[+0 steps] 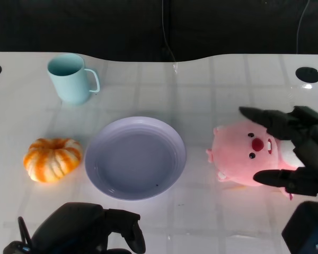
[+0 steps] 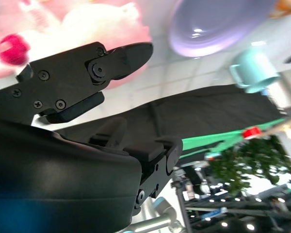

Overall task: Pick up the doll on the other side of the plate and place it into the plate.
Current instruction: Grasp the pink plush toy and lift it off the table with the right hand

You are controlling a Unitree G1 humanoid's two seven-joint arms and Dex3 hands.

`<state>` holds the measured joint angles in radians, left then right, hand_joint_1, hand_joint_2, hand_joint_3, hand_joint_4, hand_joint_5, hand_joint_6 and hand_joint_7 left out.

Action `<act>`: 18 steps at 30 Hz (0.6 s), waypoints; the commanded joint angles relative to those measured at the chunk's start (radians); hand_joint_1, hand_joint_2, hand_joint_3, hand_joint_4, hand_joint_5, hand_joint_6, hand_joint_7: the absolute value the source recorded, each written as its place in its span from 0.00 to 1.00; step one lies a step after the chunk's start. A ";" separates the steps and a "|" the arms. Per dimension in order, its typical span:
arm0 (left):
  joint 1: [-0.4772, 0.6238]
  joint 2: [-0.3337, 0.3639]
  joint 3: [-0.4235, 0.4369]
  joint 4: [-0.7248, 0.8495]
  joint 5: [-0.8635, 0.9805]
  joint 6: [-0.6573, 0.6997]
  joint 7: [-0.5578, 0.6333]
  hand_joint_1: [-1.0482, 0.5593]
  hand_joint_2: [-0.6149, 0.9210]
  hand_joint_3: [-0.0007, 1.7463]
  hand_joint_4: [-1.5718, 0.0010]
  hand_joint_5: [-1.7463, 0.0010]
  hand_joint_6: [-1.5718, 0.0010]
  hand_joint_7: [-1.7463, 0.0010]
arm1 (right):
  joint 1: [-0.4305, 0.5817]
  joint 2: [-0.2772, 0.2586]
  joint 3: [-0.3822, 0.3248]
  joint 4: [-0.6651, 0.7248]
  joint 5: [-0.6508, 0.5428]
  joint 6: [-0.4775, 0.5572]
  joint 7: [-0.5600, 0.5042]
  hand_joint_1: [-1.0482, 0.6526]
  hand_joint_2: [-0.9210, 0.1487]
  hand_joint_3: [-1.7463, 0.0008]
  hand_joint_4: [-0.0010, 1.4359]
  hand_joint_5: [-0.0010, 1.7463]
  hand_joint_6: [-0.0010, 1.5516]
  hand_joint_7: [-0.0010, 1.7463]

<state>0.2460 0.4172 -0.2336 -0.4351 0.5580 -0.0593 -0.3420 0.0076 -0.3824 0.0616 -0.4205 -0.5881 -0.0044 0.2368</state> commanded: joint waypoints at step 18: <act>-0.022 0.018 0.007 0.035 0.003 -0.014 0.010 0.47 1.00 0.18 0.54 0.22 0.50 0.50 | -0.160 -0.149 0.071 0.040 -0.225 0.274 0.299 0.21 0.07 1.00 0.02 0.29 0.10 0.01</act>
<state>0.2277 0.4214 -0.2344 -0.4072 0.5611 -0.0635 -0.3416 -0.1389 -0.5115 0.1291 -0.4135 -0.8118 0.2692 0.5336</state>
